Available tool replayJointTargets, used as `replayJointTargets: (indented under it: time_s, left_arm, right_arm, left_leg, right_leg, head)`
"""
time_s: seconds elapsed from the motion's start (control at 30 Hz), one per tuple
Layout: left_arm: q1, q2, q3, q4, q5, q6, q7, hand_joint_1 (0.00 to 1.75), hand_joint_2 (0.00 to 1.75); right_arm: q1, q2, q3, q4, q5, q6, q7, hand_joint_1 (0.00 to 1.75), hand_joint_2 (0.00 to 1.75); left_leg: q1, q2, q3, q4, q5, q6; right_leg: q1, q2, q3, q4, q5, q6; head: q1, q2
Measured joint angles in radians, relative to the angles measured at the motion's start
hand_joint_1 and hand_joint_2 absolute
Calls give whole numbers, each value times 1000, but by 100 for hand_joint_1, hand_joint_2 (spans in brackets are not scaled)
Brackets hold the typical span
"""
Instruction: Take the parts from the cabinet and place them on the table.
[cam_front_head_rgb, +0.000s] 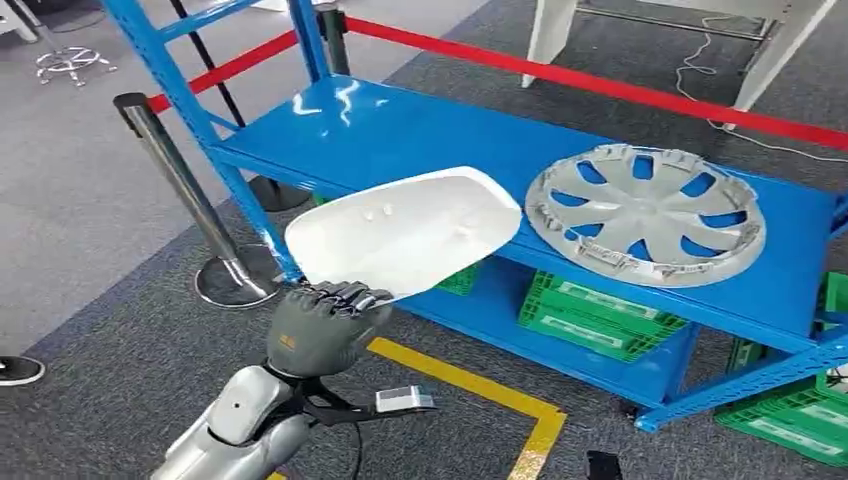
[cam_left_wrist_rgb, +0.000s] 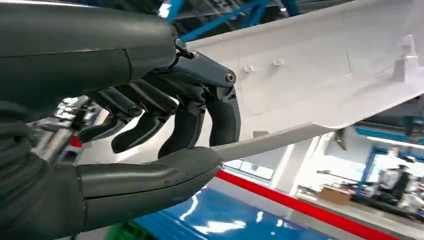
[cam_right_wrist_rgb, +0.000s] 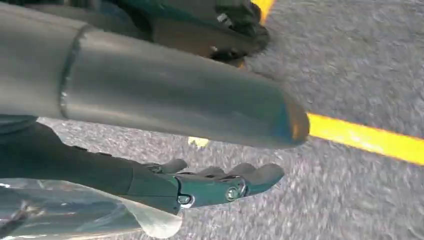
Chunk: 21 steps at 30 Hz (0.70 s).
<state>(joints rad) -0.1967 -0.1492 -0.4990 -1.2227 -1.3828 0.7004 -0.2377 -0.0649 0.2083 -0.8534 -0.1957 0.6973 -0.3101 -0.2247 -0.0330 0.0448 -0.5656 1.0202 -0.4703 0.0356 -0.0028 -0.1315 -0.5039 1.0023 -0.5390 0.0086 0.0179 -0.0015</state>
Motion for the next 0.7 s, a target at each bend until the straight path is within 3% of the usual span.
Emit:
replayJointTargets:
  time_s: [0.03, 0.07, 0.1, 0.17, 0.2, 0.23, 0.3, 0.33, 0.37, 0.4, 0.5, 0.53, 0.57, 0.6, 0.63, 0.67, 0.7]
  left_arm:
    - [5, 0, 2, -9, 0, 0, -3, 175, 175]
    - [7, -1, 3, -13, 0, 2, -7, 175, 175]
    - [6, -5, 5, -17, -1, 2, -16, 175, 175]
    - [13, -9, 8, -24, -7, 2, -27, 175, 175]
    - [18, -9, 10, -26, -10, 2, -31, 175, 175]
    - [22, -9, 11, -26, -14, 1, -33, 175, 175]
    - [26, -9, 11, -29, -20, 1, -37, 175, 175]
    - [27, -9, 11, -32, -20, 1, -42, 175, 175]
    - [28, -10, 13, -37, -21, 1, -48, 175, 175]
    - [28, -10, 14, -46, -21, 1, -53, 175, 175]
    - [41, -13, 16, -59, -24, 2, -58, 175, 175]
    - [47, -12, 18, -62, -28, 2, -60, 175, 175]
    - [52, -11, 18, -67, -30, 2, -63, 175, 175]
    - [52, -11, 18, -70, -31, 2, -65, 175, 175]
    - [51, -12, 18, -72, -31, 2, -66, 175, 175]
    - [53, -13, 18, -73, -29, 2, -69, 175, 175]
    - [55, -12, 18, -73, -23, 2, -72, 175, 175]
  right_arm:
    - [-1, 2, 0, 0, 2, 0, 1, 0, 0]
    - [-2, 2, 0, 0, 4, 0, 2, 0, 0]
    - [-2, 2, -1, 0, 6, 0, 3, 0, 0]
    - [4, 2, -3, 0, 12, 0, 7, 0, 0]
    - [6, 2, -3, 0, 15, 0, 8, 0, 0]
    - [8, 2, -5, 0, 16, 0, 8, 0, 0]
    - [7, 0, -9, 0, 18, 2, 9, 0, 0]
    - [7, -1, -10, 0, 19, 3, 9, 0, 0]
    - [7, -1, -10, 0, 22, 5, 10, 0, 0]
    - [8, 0, -10, 0, 24, 8, 10, 0, 0]
    - [8, -1, -11, 0, 32, 8, 13, 0, 0]
    - [8, 1, -11, 0, 35, 8, 14, 0, 0]
    - [6, 1, -11, 0, 35, 8, 14, 0, 0]
    - [6, 1, -11, 0, 35, 8, 14, 0, 0]
    - [9, 1, -11, 0, 36, 9, 14, 0, 0]
    - [10, 1, -12, 0, 35, 9, 16, 0, 0]
    - [12, 0, -12, 0, 35, 9, 17, 0, 0]
  left_leg:
    - [16, -13, 14, -37, 4, 6]
    - [15, -19, 14, -42, 12, 6]
    - [17, -31, 9, -45, 16, 11]
    - [17, -53, 3, -43, 20, 13]
    - [17, -66, 1, -41, 21, 11]
    - [18, -78, 0, -37, 22, 10]
    - [21, -106, -4, -25, 20, 8]
    - [23, -120, -7, -15, 16, 2]
    - [25, -130, -15, -2, 12, -5]
    - [19, -143, -31, 19, 8, -14]
    - [26, -177, -50, 16, 28, -27]
    - [26, -181, -55, 19, 25, -30]
    - [22, -130, -64, 37, 10, -34]
    - [24, -91, -86, 84, -21, -41]
    - [29, -68, -123, 164, -63, -48]
    - [32, -58, -160, 248, -99, -53]
    - [34, -56, -185, 306, -116, -56]
  right_leg:
    - [1, 10, -7, 4, -13, 6]
    - [-3, 68, -19, 20, -29, 9]
    - [-5, 106, -46, 81, -68, 9]
    - [-7, 128, -119, 242, -132, 15]
    - [-7, 130, -150, 301, -143, 18]
    - [-8, 130, -158, 309, -129, 20]
    - [-14, 134, -110, 196, -40, 27]
    - [-21, 154, -67, 103, 9, 32]
    - [-29, 211, -42, 55, 4, 37]
    - [-32, 231, -36, 30, -6, 34]
    - [-23, 196, -41, 49, 0, 16]
    - [-33, 180, -41, 44, 6, 7]
    - [-31, 170, -41, 44, 8, 1]
    - [-29, 156, -42, 44, 8, -3]
    - [-27, 139, -43, 44, 8, -4]
    - [-25, 121, -44, 44, 7, -5]
    - [-24, 105, -45, 44, 7, -6]
  head:
    - [-1, 0]
    - [3, 0]
    - [2, 0]
    - [5, 0]
    - [5, 0]
    - [5, 0]
    - [5, 0]
    - [5, 0]
    - [5, 0]
    - [8, 0]
    - [5, 0]
    - [5, 0]
    - [2, 0]
    - [-9, 0]
    - [-9, 0]
    - [-10, 0]
    - [-10, 0]
